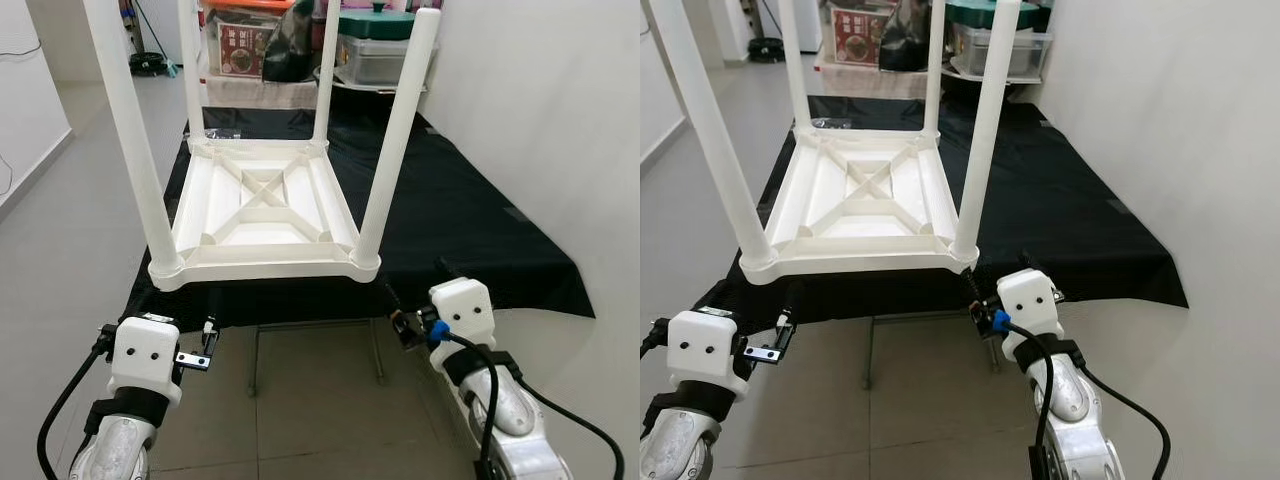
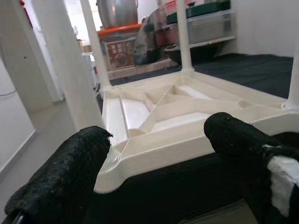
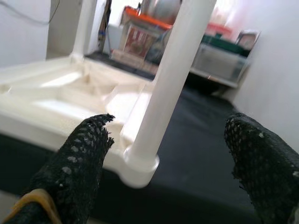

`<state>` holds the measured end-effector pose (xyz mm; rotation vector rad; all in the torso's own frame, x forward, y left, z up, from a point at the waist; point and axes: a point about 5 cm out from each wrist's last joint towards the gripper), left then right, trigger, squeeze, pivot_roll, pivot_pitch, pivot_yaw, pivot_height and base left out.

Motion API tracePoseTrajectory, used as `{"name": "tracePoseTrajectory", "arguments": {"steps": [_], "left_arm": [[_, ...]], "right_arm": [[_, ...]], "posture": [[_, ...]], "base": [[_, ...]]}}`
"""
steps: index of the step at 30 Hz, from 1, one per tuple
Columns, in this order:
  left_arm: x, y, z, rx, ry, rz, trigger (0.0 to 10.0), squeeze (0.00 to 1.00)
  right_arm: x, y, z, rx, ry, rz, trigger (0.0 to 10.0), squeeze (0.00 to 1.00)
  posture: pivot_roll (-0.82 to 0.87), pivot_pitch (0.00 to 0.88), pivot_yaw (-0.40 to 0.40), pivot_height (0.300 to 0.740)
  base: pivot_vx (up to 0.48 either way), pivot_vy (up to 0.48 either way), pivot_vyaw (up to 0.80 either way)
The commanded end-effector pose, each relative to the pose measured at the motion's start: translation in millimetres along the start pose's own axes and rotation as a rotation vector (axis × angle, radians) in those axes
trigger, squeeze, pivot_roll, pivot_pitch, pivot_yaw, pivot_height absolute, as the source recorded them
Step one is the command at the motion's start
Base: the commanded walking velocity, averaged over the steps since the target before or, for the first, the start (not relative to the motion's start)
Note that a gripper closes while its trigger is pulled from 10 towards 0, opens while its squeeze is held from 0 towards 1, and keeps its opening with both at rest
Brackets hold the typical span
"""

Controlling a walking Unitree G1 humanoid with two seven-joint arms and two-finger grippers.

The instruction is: Building children table

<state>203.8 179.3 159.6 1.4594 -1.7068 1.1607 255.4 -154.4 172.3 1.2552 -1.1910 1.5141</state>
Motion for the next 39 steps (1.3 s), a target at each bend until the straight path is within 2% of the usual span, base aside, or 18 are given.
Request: {"name": "tracePoseTrajectory", "arguments": {"steps": [1,4,18,32,39], "left_arm": [[4.7,-3.2,-1.5,-0.006,-0.003,0.021,10.0,0.00],[6.6,-6.2,0.2,-0.007,0.000,0.031,10.0,0.00],[6.5,-7.0,2.3,-0.012,0.005,0.033,10.0,0.00],[5.8,-7.8,4.3,-0.020,0.018,0.034,10.0,0.00],[6.8,-8.5,6.3,-0.031,0.021,0.042,10.0,0.00]], "right_arm": [[1.6,-4.8,2.9,-0.012,0.001,0.012,10.0,0.00],[4.0,-10.7,0.5,0.010,-0.006,0.018,10.0,0.00],[1.0,-8.2,0.5,0.017,-0.009,0.001,10.0,0.00],[-1.4,-10.8,0.9,0.008,-0.018,-0.006,10.0,0.00],[-1.8,-10.9,0.3,0.004,-0.021,-0.006,10.0,0.00]], "posture": [[0.04,0.000,-0.095,0.740],[0.05,0.000,-0.101,0.740],[0.05,0.000,-0.102,0.740],[0.05,0.000,-0.108,0.740],[0.04,0.000,-0.104,0.740]], "base": [[0.262,0.000,0.00],[0.257,0.000,0.00],[0.257,0.000,0.00],[0.000,0.000,0.00],[0.324,0.000,0.00]]}}
Point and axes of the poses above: a point about 5 cm out from each wrist's last joint towards the gripper, its own y axis pointing back from the gripper into the wrist, its own x axis along the axis of the wrist's last joint, z = x × y, and after that the axes turned 14 degrees about -y, right-handed
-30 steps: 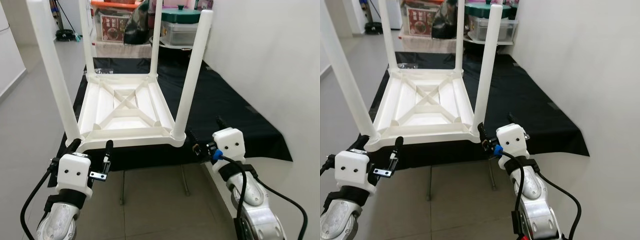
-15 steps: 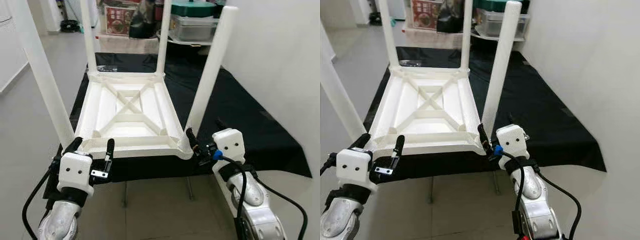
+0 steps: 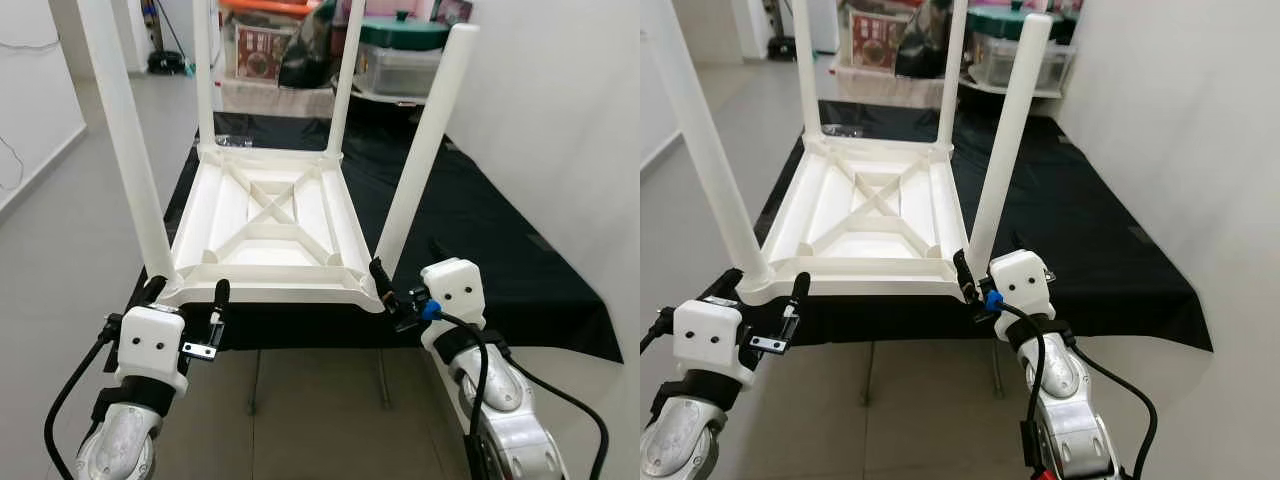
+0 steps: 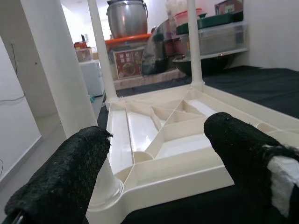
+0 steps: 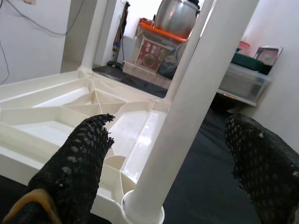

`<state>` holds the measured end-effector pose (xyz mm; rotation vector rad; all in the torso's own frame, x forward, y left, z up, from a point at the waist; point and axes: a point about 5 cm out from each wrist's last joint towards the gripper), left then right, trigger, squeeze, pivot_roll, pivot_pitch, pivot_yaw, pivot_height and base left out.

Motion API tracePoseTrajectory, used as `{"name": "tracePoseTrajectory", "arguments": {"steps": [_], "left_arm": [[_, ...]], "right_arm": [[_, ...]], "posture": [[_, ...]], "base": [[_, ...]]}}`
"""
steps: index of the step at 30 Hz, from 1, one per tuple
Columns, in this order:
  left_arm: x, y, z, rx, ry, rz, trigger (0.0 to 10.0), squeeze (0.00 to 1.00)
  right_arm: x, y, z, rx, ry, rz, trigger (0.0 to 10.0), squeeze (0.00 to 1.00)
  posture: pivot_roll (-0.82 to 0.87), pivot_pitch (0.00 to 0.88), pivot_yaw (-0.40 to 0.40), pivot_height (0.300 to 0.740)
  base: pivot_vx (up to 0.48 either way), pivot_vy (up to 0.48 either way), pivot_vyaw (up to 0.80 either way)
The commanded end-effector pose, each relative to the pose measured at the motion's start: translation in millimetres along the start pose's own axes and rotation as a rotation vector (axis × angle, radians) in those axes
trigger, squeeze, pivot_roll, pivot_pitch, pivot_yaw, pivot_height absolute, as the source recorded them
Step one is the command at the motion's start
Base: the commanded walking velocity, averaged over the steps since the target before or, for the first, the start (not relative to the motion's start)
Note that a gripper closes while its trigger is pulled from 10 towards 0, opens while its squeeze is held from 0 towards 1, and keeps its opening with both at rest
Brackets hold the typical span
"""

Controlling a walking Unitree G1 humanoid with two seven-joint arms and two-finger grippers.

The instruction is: Building children table

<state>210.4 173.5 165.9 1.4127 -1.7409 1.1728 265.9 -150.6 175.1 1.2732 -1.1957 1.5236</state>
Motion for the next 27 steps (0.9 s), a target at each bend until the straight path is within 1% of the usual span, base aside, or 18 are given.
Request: {"name": "tracePoseTrajectory", "arguments": {"steps": [1,22,27], "left_arm": [[0.1,-0.7,3.7,-0.017,0.011,0.002,10.0,0.00],[0.0,-1.2,6.4,-0.031,0.015,0.000,10.0,0.00],[-1.0,-1.0,6.4,-0.029,0.012,-0.009,10.0,0.00]], "right_arm": [[-2.8,0.6,1.7,-0.012,-0.009,-0.012,10.0,0.00],[-4.0,-1.2,1.1,-0.010,-0.011,-0.013,10.0,0.00],[-4.2,-0.9,1.4,-0.012,-0.012,-0.015,10.0,0.00]], "posture": [[0.04,0.000,-0.103,0.740],[0.05,0.000,-0.105,0.740],[0.04,0.000,-0.105,0.740]], "base": [[0.322,0.000,0.00],[0.303,0.000,0.00],[0.000,0.000,0.00]]}}
Point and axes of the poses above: a point about 5 cm out from each wrist's last joint towards the gripper, its own y axis pointing back from the gripper into the wrist, its own x axis along the axis of the wrist's last joint, z = x × y, and after that the axes turned 14 degrees about -y, right-handed
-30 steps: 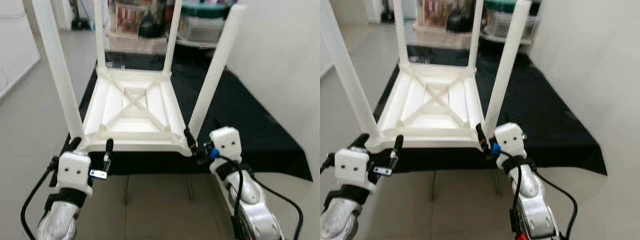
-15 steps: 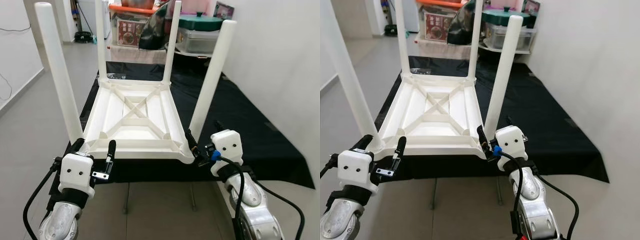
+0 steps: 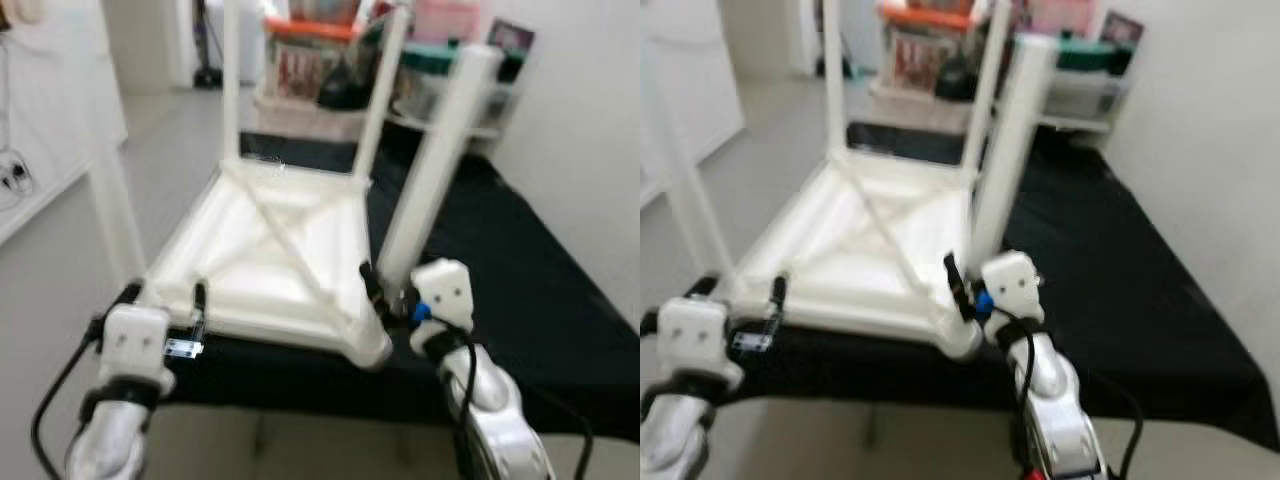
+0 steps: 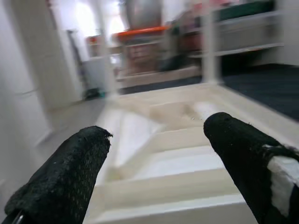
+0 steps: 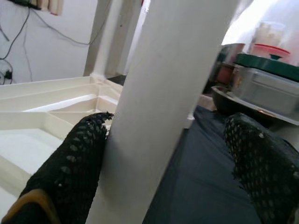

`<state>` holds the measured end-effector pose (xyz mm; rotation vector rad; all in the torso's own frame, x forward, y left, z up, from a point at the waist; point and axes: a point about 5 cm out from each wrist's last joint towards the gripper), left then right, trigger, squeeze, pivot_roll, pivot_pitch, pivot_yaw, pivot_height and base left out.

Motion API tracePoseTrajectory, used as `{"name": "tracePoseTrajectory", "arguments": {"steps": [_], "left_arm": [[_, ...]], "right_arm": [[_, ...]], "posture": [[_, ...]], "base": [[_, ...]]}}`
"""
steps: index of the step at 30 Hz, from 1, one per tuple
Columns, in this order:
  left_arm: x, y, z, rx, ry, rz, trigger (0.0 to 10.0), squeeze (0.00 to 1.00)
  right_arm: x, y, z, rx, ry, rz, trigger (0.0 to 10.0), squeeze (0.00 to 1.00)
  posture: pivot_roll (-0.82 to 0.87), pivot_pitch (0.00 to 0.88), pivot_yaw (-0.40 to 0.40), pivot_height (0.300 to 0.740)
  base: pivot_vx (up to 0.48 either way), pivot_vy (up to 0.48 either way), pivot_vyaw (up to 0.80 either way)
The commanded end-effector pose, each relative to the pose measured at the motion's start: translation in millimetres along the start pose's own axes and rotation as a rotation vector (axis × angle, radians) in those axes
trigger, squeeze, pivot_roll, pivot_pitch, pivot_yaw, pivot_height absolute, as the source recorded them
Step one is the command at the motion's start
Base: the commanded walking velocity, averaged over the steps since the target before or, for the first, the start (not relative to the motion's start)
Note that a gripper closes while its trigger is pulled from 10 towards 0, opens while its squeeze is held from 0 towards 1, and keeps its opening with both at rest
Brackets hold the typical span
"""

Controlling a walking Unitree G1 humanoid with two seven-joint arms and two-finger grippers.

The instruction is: Building children table

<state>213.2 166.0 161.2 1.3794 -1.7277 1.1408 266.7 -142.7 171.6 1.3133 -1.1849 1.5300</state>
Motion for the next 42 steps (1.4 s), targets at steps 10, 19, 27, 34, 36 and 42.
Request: {"name": "tracePoseTrajectory", "arguments": {"steps": [10,19,27,34,36,42], "left_arm": [[-4,0.8,-1.1,0.004,-0.019,-0.026,10.0,0.00],[-8,1.8,4.3,-0.024,-0.016,-0.051,10.0,0.00],[-9,0.6,7.6,-0.044,-0.011,-0.053,10.0,0.00],[-10,-0.8,10.5,-0.050,-0.009,-0.055,10.0,0.00],[-11,-0.7,10.9,-0.051,-0.011,-0.057,10.0,0.00],[-13,0.2,12.5,-0.054,-0.012,-0.062,10.0,0.00]], "right_arm": [[-3,0.3,9.2,-0.042,0.007,-0.021,10.0,0.00],[-4,-1.6,8.4,-0.034,0.009,-0.027,10.0,0.00],[22,-16.1,17.5,-0.058,-0.028,0.046,10.0,0.00],[54,-37.6,23.5,-0.057,-0.061,0.147,10.0,0.00],[59,-40.6,24.9,-0.055,-0.060,0.161,10.0,0.00],[72,-50.4,31.4,-0.062,-0.162,0.180,10.0,0.00]], "posture": [[0.04,0.000,-0.110,0.740],[0.04,0.000,-0.111,0.740],[0.04,0.000,-0.105,0.740],[0.05,0.000,-0.113,0.740],[0.05,0.000,-0.115,0.740],[0.05,0.000,-0.115,0.740]], "base": [[0.000,0.000,0.00],[0.000,0.000,0.00],[0.000,0.000,0.00],[0.000,0.000,0.00],[0.000,0.000,0.00],[0.000,0.000,0.00]]}}
Point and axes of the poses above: a point about 5 cm out from each wrist's last joint towards the gripper, its own y axis pointing back from the gripper into the wrist, its own x axis along the axis of the wrist's last joint, z = x × y, and after that the axes turned 14 degrees about -y, right-handed
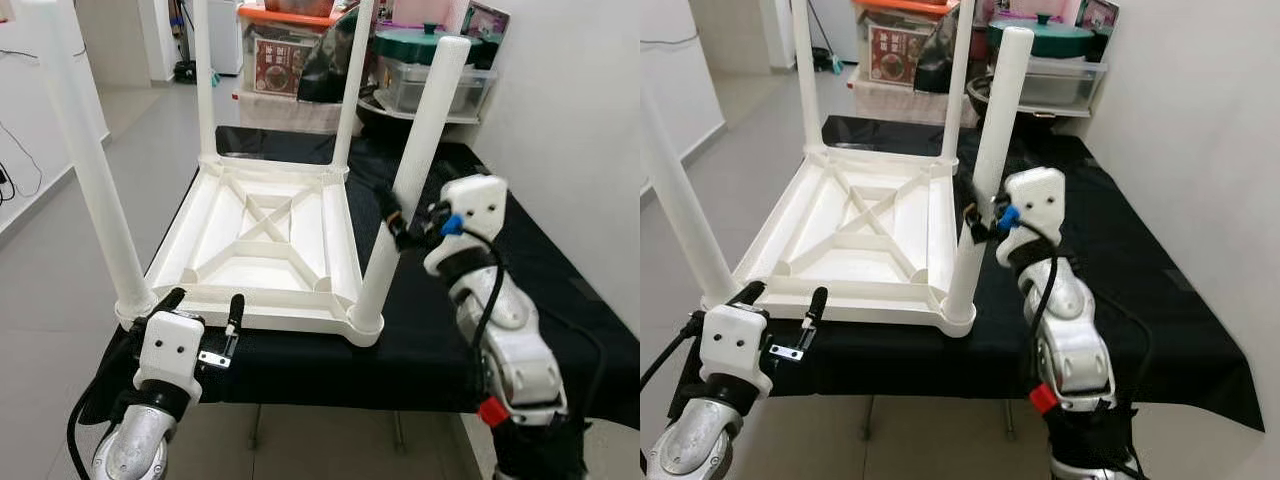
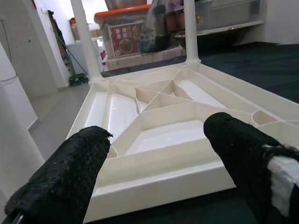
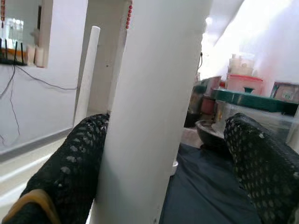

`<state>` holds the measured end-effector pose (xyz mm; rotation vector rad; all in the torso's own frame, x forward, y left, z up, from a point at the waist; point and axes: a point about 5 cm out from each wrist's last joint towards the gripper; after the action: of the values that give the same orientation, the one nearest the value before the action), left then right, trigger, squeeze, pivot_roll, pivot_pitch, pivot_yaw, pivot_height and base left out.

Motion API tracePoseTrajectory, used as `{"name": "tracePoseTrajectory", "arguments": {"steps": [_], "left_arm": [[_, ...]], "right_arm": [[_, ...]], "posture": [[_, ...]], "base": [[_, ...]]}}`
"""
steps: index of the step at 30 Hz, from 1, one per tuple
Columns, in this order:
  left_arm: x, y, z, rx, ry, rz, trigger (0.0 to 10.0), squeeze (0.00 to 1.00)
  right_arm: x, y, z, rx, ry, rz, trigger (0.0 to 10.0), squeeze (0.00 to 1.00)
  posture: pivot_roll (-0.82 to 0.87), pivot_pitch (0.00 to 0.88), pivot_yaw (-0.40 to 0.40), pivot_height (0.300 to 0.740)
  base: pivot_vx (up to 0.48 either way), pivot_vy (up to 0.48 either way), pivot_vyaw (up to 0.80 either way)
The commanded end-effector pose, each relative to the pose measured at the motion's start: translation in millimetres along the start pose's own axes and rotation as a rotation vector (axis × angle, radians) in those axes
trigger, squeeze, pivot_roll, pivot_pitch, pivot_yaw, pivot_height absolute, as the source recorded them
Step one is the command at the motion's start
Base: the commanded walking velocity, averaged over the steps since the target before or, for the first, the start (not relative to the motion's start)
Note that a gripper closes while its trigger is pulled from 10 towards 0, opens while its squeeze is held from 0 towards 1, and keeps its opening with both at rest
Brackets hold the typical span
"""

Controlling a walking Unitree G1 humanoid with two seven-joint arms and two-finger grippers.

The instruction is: Building children table

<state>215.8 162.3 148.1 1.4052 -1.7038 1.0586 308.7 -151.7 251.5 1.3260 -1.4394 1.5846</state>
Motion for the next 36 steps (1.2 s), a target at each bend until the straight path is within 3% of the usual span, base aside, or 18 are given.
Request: {"name": "tracePoseTrajectory", "arguments": {"steps": [1,4,11,18,36], "left_arm": [[-2,-0.3,3.6,-0.011,0.003,-0.005,10.0,0.00],[-2,-0.5,4.0,-0.012,0.004,-0.005,10.0,0.00],[-2,-2.3,8.4,-0.021,0.007,-0.002,10.0,0.00],[-3,-1.8,11.0,-0.027,0.009,-0.006,10.0,0.00],[-4,-3.3,12.7,-0.036,0.005,-0.008,10.0,0.00]], "right_arm": [[1,-0.3,9.4,-0.045,-0.034,-0.012,10.0,0.00],[2,-1.6,9.3,-0.044,-0.043,-0.010,10.0,0.00],[29,-22.1,11.1,-0.036,-0.122,0.060,10.0,0.00],[52,-31.0,11.6,-0.004,-0.120,0.105,10.0,0.00],[48,-34.9,14.1,-0.004,-0.150,0.048,10.0,0.00]], "posture": [[0.05,0.000,-0.115,0.740],[0.05,0.000,-0.115,0.740],[0.05,0.000,-0.120,0.740],[0.05,0.000,-0.117,0.740],[0.04,0.000,-0.115,0.740]], "base": [[0.000,0.000,0.00],[0.000,0.000,0.00],[0.000,0.000,0.00],[0.000,0.000,0.00],[0.000,0.000,0.00]]}}
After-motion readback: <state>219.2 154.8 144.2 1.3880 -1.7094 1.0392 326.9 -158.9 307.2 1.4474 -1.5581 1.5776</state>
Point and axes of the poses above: a point about 5 cm out from each wrist's last joint towards the gripper, its own y axis pointing back from the gripper into the wrist, its own x axis along the axis of the wrist's last joint, z = x × y, and after that the axes turned 14 degrees about -y, right-handed
